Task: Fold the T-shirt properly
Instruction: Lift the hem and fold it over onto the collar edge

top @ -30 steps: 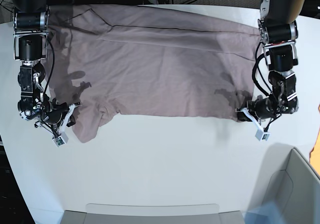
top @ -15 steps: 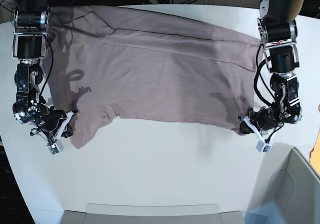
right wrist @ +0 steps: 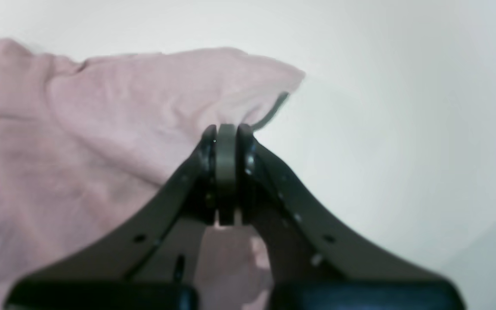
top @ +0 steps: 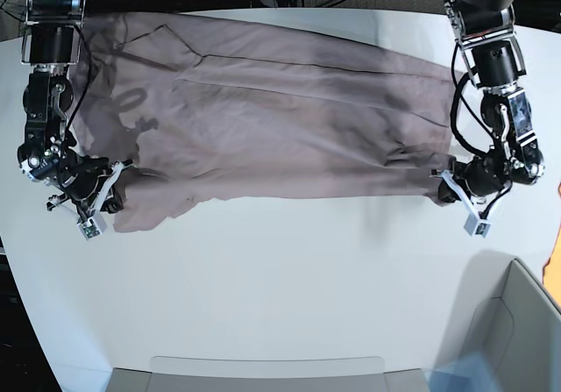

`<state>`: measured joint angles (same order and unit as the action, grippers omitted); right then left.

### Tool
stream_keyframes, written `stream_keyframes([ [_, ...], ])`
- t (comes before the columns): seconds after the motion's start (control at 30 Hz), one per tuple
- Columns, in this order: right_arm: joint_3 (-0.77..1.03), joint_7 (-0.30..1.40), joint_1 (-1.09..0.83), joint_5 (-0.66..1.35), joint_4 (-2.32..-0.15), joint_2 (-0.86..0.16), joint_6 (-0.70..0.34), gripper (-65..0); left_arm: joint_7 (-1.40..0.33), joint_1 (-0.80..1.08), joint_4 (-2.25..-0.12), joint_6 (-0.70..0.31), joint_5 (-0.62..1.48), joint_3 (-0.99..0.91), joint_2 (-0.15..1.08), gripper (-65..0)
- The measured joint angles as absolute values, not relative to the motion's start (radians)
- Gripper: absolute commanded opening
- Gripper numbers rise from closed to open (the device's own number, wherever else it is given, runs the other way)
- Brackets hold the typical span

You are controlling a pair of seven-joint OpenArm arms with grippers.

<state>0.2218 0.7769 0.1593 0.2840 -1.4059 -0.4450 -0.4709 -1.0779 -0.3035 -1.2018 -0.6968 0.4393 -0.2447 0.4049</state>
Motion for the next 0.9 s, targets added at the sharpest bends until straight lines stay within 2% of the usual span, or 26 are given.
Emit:
stream_keyframes([
  [0.17,0.34,0.862,0.112,0.282,-1.553,-0.415,-0.472,-65.0,-1.107,-0.251,-1.305,-0.696,0.44,-0.249,0.411,-65.0],
  [0.37,0.363,0.879,0.027,0.284,-1.645,-0.409,-0.473,-65.0,-1.146,-0.221,-1.397,-0.697,0.44,-0.249,0.411,-65.0],
  [0.57,0.487,0.883,-0.078,0.283,-1.739,-0.377,-0.476,-65.0,-1.19,-0.154,-1.472,-0.697,0.446,-0.249,0.41,-65.0],
  [0.73,0.514,0.885,-0.187,0.288,-1.819,-0.373,-0.476,-65.0,-1.204,-0.102,-1.542,-0.701,0.446,-0.242,0.41,-65.0],
  [0.9,0.587,0.881,-0.295,0.444,-1.853,-0.373,-0.476,-65.0,-1.205,-0.052,-1.581,-0.701,0.448,-0.242,0.423,-65.0],
])
